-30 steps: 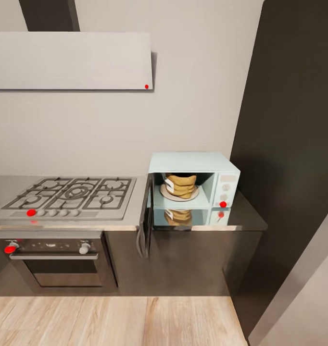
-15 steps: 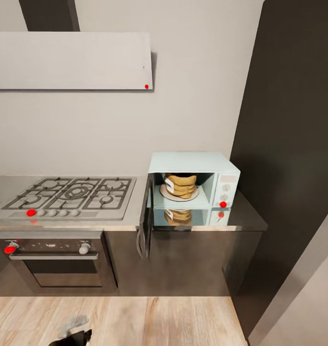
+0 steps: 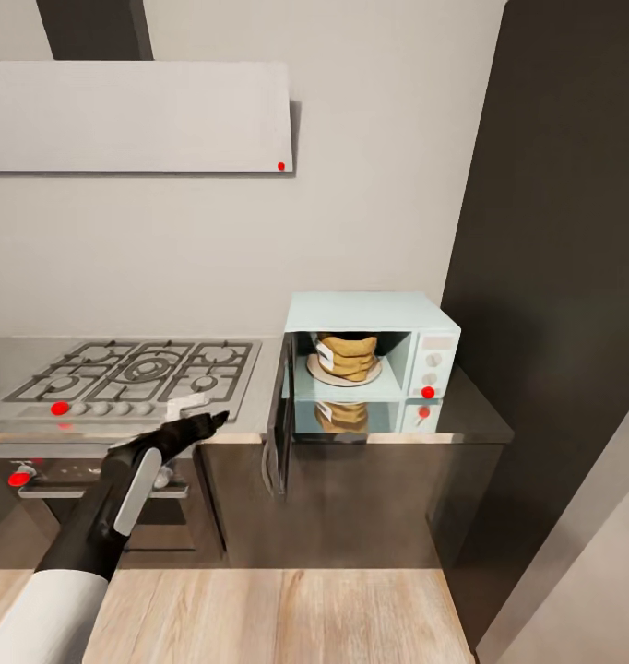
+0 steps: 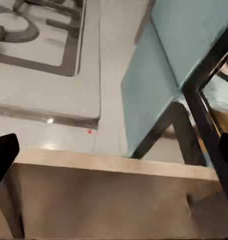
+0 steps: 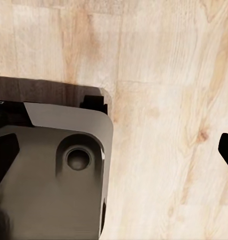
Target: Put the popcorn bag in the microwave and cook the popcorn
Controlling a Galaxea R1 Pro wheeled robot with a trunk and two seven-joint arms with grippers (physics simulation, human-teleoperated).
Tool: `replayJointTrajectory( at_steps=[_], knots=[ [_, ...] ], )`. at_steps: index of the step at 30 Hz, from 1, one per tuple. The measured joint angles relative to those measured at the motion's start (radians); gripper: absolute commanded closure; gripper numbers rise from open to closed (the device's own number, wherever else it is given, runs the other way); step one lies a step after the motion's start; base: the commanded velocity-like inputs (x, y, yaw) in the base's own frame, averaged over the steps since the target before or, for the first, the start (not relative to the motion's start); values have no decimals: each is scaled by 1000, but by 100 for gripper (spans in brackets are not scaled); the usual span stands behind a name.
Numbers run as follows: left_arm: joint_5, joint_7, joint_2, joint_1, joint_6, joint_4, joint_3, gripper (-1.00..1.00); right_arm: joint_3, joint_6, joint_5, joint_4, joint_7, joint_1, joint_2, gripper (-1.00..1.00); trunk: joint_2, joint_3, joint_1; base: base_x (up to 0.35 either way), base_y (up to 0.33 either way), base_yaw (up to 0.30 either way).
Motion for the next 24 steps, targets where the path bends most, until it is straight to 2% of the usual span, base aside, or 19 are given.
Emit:
replayJointTrajectory(
  at_steps=[3, 4, 6, 7, 9, 12, 14, 18, 24],
  knots=[
    [-5, -147, 0, -1, -3, -4, -2, -100, -3, 0, -1, -1, 0, 0, -1, -100, 0, 0, 0, 0, 0, 0],
    [-9, -181, 0, -2, -7, -3, -3, -100, -4, 0, 0, -1, 0, 0, -1, -100, 0, 0, 0, 0, 0, 0],
    [-12, -209, 0, -2, -10, -1, -7, -100, -5, -1, 0, -1, 0, 0, -2, -100, 0, 0, 0, 0, 0, 0],
    [-12, -214, -1, -2, -11, 2, -12, -100, -5, 0, 0, -1, 0, 0, -2, -100, 0, 0, 0, 0, 0, 0],
    [-13, -218, -11, -2, -28, 45, -52, -100, -6, 0, 0, -1, 0, 0, -3, -100, 0, 0, 0, 0, 0, 0],
    [-15, -222, -18, -2, -134, 130, -170, -100, -6, -1, 0, -2, 0, 0, -4, -100, 0, 0, 0, 0, 0, 0],
    [-14, -224, -19, -2, -164, 149, -215, -100, -6, -1, -2, -2, 0, 0, -4, -100, 0, 0, 0, 0, 0, 0],
    [-13, -226, -18, -2, -178, 163, -235, -100, -6, -2, -3, -2, 0, 0, -4, -100, 0, 0, 0, 0, 0, 0],
    [-9, -227, -18, -2, -178, 163, -237, -100, -6, -1, -3, -1, 1, 0, -1, -100, 0, 0, 0, 0, 0, 0]
  ],
)
